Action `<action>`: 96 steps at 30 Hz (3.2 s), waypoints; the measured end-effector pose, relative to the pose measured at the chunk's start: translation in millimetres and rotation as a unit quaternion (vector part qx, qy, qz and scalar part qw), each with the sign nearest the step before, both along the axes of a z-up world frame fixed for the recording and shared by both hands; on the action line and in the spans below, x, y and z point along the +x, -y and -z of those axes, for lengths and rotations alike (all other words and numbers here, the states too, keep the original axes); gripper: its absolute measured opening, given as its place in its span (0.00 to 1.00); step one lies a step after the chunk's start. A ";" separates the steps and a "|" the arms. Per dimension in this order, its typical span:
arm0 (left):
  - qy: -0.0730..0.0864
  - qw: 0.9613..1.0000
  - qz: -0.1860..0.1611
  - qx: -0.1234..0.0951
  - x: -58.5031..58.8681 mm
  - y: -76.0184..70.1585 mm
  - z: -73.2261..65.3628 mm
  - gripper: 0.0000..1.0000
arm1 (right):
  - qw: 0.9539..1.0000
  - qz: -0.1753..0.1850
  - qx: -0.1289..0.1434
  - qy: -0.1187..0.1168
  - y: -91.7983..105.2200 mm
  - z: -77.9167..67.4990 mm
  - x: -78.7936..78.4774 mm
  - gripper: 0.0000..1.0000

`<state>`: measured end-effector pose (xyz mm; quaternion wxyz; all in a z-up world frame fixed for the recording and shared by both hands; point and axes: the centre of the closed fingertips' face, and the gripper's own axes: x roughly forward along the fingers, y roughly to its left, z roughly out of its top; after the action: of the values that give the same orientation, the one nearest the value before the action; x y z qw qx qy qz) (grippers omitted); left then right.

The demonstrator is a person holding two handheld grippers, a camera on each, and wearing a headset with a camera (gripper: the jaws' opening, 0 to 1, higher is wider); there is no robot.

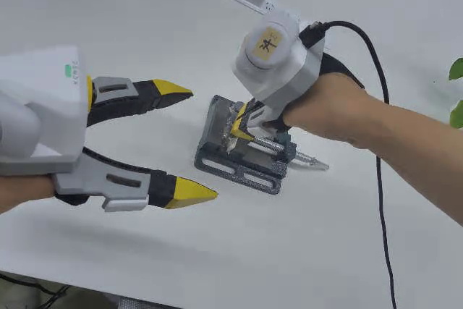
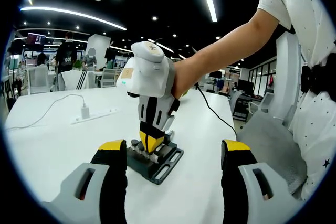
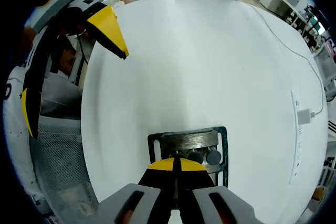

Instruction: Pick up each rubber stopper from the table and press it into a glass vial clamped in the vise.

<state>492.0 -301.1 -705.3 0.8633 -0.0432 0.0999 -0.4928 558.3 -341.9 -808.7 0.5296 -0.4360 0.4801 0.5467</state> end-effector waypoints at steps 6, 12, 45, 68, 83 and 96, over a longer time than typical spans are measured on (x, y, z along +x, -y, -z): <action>0.002 1.000 0.000 0.003 -1.6 -0.5 -2.0 0.72 | 1.000 0.009 0.018 0.009 0.6 0.4 2.4 0.00; 0.005 1.000 -0.002 0.007 -3.5 -3.8 -6.4 0.72 | 0.997 0.028 0.059 0.028 0.2 -1.0 0.2 0.00; 0.002 1.000 -0.016 0.021 -11.3 -14.3 -9.6 0.72 | 0.993 0.035 0.100 0.045 -0.2 -3.2 -2.9 0.00; 0.006 1.000 -0.029 0.010 1.5 -19.1 -10.0 0.71 | 0.997 -0.055 0.023 0.055 0.8 2.6 -3.5 0.00; 0.005 1.000 -0.024 0.020 -6.2 -17.5 -4.4 0.72 | 0.997 -0.069 0.000 0.041 1.1 -1.3 -6.4 0.00; 0.008 0.999 -0.027 0.034 -19.3 -20.9 -7.1 0.72 | 0.999 -0.017 0.044 0.023 1.4 -4.0 1.3 0.00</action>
<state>472.8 -280.2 -698.1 0.8779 -0.0129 0.1083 -0.4663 559.6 -343.4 -804.8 0.5496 -0.4328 0.4359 0.5662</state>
